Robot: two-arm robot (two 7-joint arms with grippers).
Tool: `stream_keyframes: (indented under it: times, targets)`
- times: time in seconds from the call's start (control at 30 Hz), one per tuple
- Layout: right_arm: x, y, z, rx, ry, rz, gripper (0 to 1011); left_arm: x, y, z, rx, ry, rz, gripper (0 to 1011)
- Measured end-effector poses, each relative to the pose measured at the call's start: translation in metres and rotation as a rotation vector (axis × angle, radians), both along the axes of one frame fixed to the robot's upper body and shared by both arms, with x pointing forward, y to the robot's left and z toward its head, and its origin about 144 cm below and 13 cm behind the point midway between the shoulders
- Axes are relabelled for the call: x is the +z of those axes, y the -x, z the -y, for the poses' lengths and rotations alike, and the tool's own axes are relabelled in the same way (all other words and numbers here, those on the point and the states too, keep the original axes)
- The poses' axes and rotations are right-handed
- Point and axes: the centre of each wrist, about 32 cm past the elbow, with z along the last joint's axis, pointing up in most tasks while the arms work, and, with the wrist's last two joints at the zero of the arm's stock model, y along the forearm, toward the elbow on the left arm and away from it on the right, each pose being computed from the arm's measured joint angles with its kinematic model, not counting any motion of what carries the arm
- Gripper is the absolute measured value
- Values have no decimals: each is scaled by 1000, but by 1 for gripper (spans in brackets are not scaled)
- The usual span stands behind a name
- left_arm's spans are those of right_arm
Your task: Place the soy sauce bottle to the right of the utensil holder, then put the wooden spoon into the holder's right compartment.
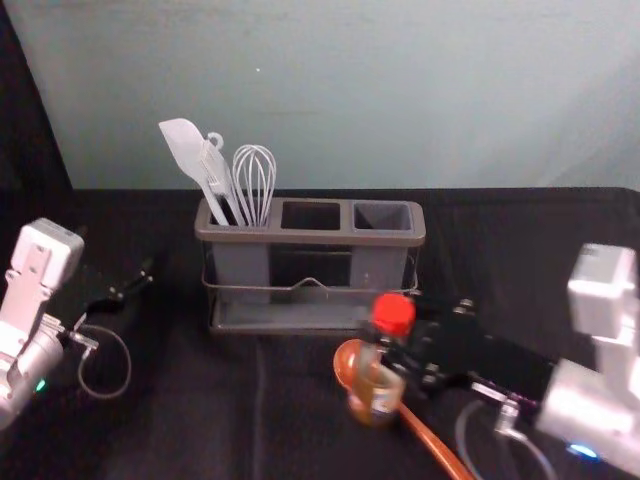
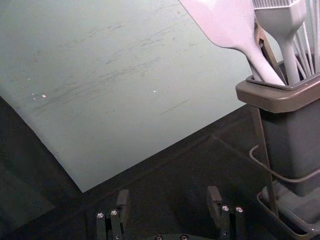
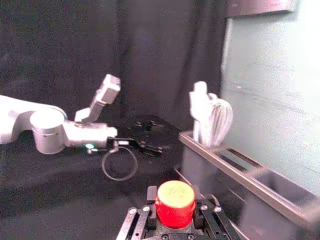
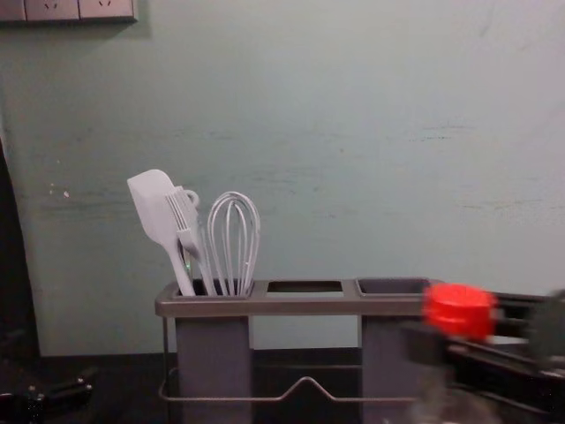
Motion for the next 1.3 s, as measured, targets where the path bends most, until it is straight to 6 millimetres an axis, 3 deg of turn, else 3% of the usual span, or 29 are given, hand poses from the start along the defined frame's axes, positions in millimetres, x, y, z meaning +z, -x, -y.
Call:
stream_keyframes:
  times: [0.23, 0.47, 0.77, 0.97, 1.3]
  targets:
    - [0, 25, 53, -109, 25, -28, 385, 0, 0, 0, 0, 0, 0, 1011]
    - [1, 20, 82, -221, 52, -25, 385, 0, 0, 0, 0, 0, 0, 1011]
    - [6, -12, 89, -321, 54, -9, 385, 0, 0, 0, 0, 0, 0, 1012]
    - [10, -41, 83, -350, 19, -7, 385, 0, 0, 0, 0, 0, 0, 1011]
    - [7, -73, 73, -360, 10, -18, 385, 0, 0, 0, 0, 0, 0, 1011]
